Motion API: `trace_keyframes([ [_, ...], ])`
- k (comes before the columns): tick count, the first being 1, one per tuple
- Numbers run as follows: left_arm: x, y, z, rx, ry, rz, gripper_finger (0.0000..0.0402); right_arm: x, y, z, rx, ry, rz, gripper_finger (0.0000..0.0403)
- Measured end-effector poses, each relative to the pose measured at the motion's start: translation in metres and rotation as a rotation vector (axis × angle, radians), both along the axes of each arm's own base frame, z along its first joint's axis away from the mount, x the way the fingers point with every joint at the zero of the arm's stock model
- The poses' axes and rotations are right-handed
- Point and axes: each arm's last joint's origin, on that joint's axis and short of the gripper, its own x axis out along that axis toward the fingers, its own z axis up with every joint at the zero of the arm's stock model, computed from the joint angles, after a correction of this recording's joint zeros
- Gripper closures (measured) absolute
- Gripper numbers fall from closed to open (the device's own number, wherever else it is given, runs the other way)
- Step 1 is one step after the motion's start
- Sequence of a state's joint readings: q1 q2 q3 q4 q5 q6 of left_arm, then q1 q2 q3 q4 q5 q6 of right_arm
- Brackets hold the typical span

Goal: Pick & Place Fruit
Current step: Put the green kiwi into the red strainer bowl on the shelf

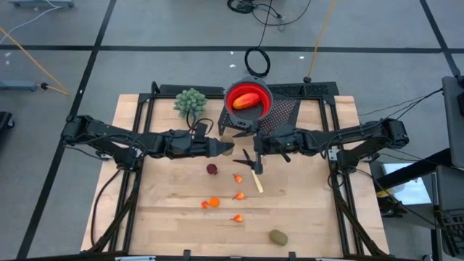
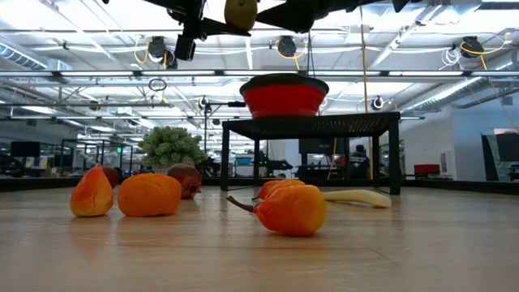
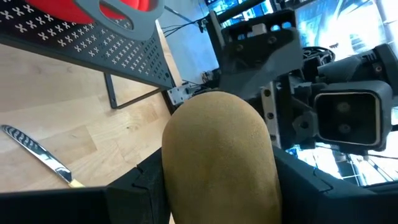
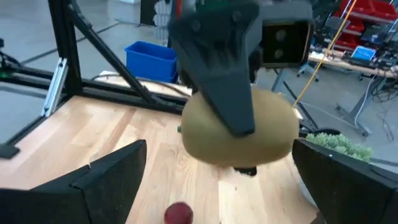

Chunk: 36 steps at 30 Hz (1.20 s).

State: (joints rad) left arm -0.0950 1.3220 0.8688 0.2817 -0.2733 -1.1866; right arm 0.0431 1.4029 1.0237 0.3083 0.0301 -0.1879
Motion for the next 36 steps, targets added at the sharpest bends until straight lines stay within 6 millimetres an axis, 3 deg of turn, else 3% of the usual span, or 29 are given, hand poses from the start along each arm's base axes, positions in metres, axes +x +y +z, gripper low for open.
trace_keyframes([
  [20, 0.001, 0.004, 0.002, -0.008, -0.026, 0.010, 0.0199, -0.001, 0.006, 0.003, -0.126, -0.022, -0.032, 0.0004],
  [28, 0.001, 0.002, 0.004, -0.010, -0.046, -0.002, 0.0199, -0.001, -0.001, 0.005, -0.096, -0.039, -0.059, 0.0003],
  [36, 0.017, 0.001, -0.010, -0.039, -0.053, -0.035, 0.0199, 0.003, 0.000, 0.001, -0.087, -0.041, -0.033, 0.0003],
])
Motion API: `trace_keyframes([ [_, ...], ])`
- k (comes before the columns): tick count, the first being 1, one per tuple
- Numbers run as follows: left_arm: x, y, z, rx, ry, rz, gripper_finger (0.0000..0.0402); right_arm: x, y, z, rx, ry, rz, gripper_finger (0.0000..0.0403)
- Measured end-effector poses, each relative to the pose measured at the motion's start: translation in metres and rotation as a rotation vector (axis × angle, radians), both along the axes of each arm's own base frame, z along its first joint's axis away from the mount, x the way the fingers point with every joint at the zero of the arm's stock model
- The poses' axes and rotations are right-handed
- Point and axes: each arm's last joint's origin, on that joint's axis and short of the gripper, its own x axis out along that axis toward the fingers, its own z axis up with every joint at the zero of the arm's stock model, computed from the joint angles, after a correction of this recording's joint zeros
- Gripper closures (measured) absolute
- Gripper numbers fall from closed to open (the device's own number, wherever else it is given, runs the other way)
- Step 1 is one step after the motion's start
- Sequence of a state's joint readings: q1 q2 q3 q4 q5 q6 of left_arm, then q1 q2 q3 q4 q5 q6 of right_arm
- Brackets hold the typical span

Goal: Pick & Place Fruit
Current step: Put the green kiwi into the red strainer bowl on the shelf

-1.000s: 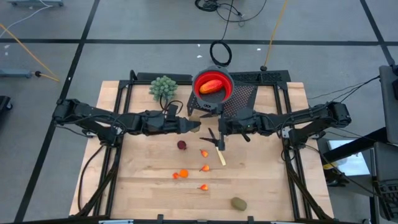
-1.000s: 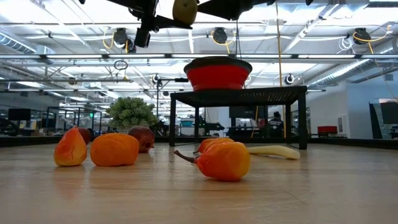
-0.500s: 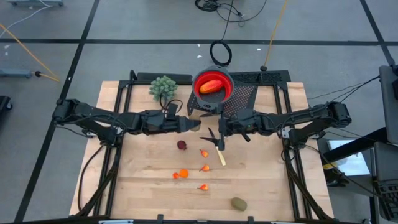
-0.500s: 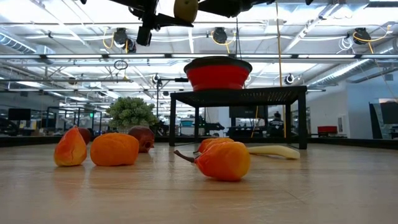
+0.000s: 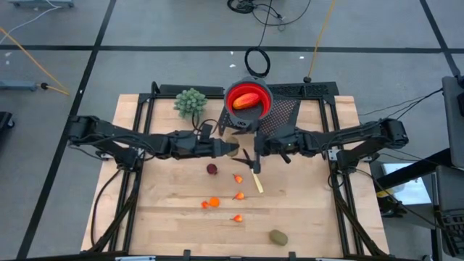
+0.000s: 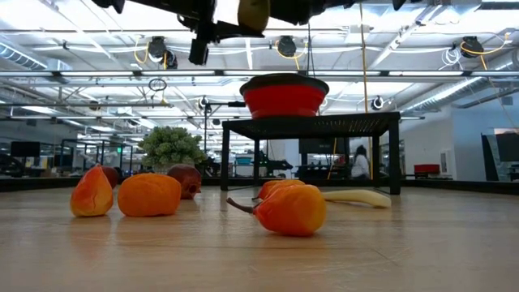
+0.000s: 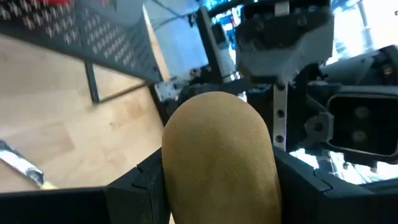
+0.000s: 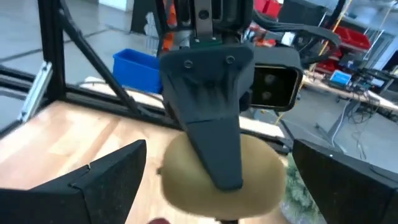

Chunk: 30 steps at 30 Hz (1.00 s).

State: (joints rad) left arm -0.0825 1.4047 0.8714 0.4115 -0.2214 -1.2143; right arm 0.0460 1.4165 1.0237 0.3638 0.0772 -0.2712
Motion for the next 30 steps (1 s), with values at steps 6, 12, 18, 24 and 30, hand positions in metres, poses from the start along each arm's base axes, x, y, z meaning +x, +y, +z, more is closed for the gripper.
trace_keyframes([
  [6, 0.0048, 0.0006, -0.0008, -0.014, -0.041, -0.016, 0.0199, 0.0039, 0.0005, -0.0071, -0.004, 0.030, -0.001, 0.0004],
  [12, 0.0046, 0.0004, -0.0008, -0.024, -0.041, -0.016, 0.0199, 0.0042, 0.0007, -0.0077, -0.004, 0.031, 0.001, 0.0005],
  [18, 0.0046, 0.0006, -0.0015, -0.019, -0.035, -0.009, 0.0199, 0.0042, 0.0007, -0.0077, -0.004, 0.031, 0.001, 0.0009],
  [24, 0.0046, 0.0011, -0.0015, -0.020, -0.034, -0.004, 0.0199, 0.0042, 0.0006, -0.0078, -0.006, 0.032, -0.002, 0.0010],
  [30, 0.0048, 0.0037, -0.0015, -0.021, -0.034, -0.001, 0.0199, 0.0042, 0.0003, -0.0078, -0.015, 0.033, -0.005, 0.0018],
])
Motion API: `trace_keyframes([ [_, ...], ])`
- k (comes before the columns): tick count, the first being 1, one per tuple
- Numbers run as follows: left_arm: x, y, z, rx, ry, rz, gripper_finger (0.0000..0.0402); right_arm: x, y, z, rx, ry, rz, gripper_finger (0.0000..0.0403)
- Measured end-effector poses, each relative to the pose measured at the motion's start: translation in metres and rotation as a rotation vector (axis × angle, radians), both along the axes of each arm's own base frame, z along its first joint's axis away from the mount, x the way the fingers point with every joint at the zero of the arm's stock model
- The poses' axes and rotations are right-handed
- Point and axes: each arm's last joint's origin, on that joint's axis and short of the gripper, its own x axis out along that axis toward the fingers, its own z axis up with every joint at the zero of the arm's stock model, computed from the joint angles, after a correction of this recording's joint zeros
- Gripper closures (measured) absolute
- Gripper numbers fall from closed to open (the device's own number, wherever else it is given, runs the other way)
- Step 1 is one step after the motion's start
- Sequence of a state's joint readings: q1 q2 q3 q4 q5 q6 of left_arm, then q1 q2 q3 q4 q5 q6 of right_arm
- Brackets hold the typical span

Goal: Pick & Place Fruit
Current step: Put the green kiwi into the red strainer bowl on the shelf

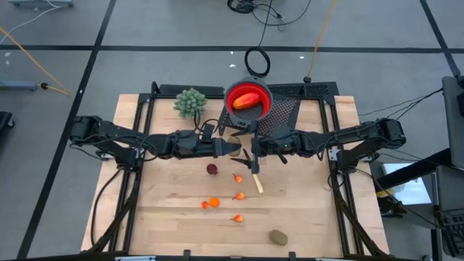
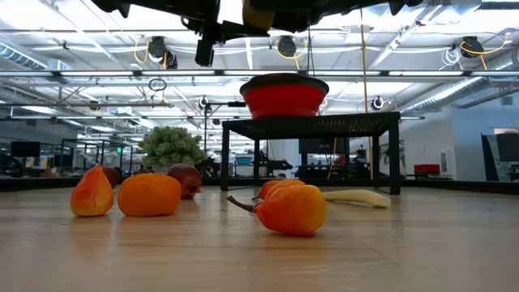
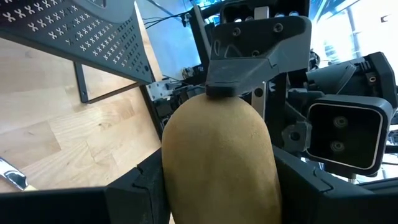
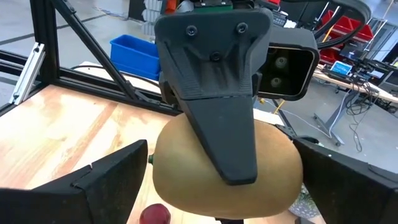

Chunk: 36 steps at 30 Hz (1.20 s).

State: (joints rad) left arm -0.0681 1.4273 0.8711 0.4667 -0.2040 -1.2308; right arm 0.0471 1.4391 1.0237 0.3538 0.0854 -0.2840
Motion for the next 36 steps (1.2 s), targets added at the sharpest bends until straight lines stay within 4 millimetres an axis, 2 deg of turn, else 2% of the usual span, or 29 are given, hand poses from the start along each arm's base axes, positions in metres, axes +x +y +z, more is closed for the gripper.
trace_keyframes([
  [7, 0.000, 0.000, 0.000, 0.005, 0.001, -0.002, 0.0199, 0.000, 0.000, 0.000, 0.001, 0.003, -0.003, 0.0091],
  [17, 0.000, 0.001, 0.000, 0.024, 0.003, 0.003, 0.0193, 0.000, -0.001, 0.000, -0.003, 0.005, -0.018, 0.0088],
  [21, 0.000, 0.004, 0.000, 0.058, 0.008, 0.013, 0.0168, 0.000, -0.001, 0.000, 0.007, 0.005, -0.025, 0.0094],
  [27, 0.000, 0.014, 0.000, 0.111, 0.014, 0.044, 0.0109, -0.002, 0.000, -0.004, 0.027, 0.048, -0.024, 0.0093],
  [36, -0.001, 0.043, 0.001, 0.139, 0.014, -0.036, 0.0052, -0.009, -0.004, -0.002, 0.047, 0.086, -0.091, 0.0092],
])
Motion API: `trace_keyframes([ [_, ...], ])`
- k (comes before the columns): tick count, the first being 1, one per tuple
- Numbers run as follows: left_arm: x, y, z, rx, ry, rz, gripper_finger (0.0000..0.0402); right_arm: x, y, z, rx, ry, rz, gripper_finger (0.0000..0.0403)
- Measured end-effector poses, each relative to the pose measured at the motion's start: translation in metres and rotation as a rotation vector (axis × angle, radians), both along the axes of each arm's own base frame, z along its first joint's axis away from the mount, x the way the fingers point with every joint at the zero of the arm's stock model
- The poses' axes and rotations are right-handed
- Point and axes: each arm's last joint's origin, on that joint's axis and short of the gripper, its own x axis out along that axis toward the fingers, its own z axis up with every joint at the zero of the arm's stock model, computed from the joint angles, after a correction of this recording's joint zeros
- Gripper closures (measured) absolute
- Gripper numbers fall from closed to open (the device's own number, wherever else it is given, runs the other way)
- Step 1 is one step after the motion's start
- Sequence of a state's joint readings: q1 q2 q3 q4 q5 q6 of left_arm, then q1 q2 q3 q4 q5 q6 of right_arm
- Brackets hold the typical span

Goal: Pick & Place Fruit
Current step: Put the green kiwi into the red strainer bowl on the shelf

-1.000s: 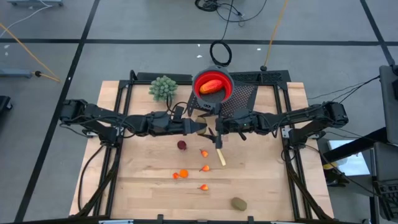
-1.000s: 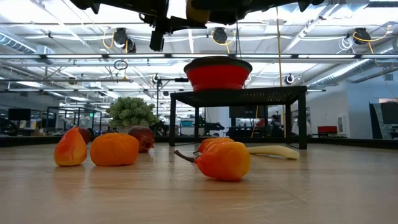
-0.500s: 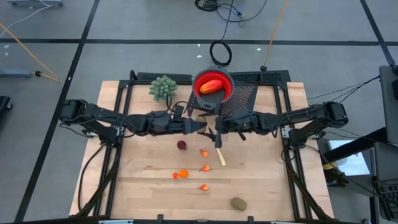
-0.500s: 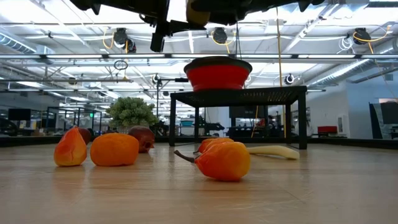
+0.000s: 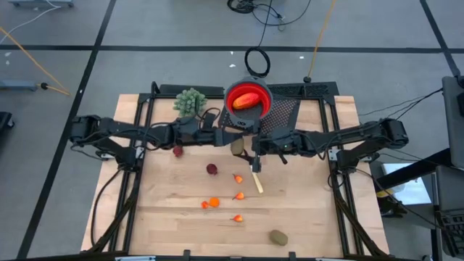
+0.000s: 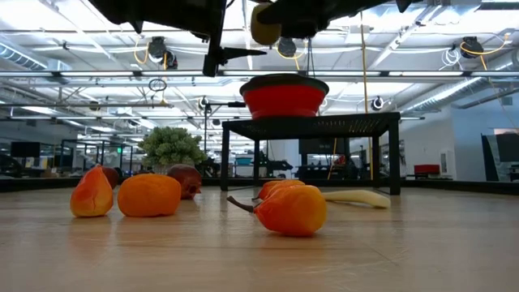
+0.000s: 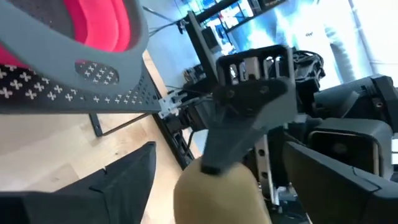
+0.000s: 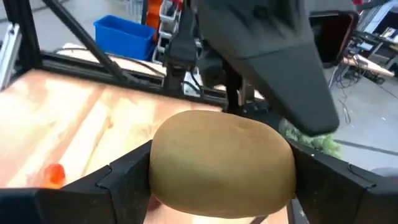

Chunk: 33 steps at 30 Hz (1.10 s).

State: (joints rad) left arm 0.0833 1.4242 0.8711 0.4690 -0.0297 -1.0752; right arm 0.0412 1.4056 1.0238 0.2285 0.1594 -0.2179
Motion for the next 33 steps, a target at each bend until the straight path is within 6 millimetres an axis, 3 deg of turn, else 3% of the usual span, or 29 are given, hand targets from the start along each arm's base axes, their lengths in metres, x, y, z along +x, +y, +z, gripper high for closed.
trace_keyframes([
  [7, -0.005, 0.034, 0.000, 0.043, 0.011, 0.031, 0.0048, -0.018, -0.009, 0.009, 0.066, 0.054, -0.047, 0.0093],
  [15, -0.012, 0.058, -0.006, 0.139, 0.087, 0.070, 0.0048, -0.058, -0.015, 0.040, 0.177, 0.013, -0.015, 0.0092],
  [25, -0.012, 0.055, -0.014, 0.224, 0.189, 0.036, 0.0048, -0.113, -0.013, 0.089, 0.420, -0.178, 0.341, 0.0091],
  [33, -0.010, 0.041, -0.019, 0.322, 0.251, -0.005, 0.0048, -0.142, -0.006, 0.118, 0.481, -0.319, 0.647, 0.0090],
])
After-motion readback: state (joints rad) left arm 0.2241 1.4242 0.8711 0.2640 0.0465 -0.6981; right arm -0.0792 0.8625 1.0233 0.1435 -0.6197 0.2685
